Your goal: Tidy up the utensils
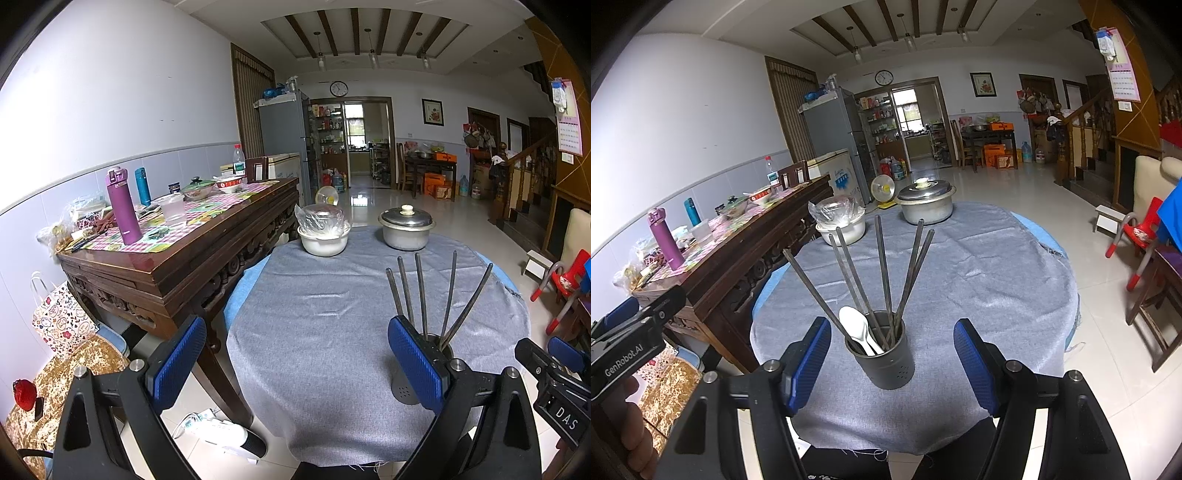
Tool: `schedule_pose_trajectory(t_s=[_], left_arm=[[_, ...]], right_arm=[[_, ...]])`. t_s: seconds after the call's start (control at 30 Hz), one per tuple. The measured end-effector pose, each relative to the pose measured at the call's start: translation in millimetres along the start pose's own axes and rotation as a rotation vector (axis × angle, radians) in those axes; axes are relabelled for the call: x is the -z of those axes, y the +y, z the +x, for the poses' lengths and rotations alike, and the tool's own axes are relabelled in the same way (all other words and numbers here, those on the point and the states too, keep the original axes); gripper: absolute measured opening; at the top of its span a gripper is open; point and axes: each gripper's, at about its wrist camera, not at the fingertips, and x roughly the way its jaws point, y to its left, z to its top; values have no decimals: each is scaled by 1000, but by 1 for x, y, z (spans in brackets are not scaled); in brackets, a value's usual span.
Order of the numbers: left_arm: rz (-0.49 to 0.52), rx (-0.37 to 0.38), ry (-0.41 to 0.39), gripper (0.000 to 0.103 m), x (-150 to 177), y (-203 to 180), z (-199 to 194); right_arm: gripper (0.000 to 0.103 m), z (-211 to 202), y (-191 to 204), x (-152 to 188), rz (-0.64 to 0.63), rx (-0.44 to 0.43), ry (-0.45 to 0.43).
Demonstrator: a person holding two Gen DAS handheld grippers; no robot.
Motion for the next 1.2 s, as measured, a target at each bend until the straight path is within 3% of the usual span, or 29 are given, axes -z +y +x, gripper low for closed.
schedule_pose_trajectory(t_s=[1.2], left_arm=[[24, 19, 10, 99, -2, -1, -1]], right_arm=[[75, -4, -2, 3, -27, 32, -9]])
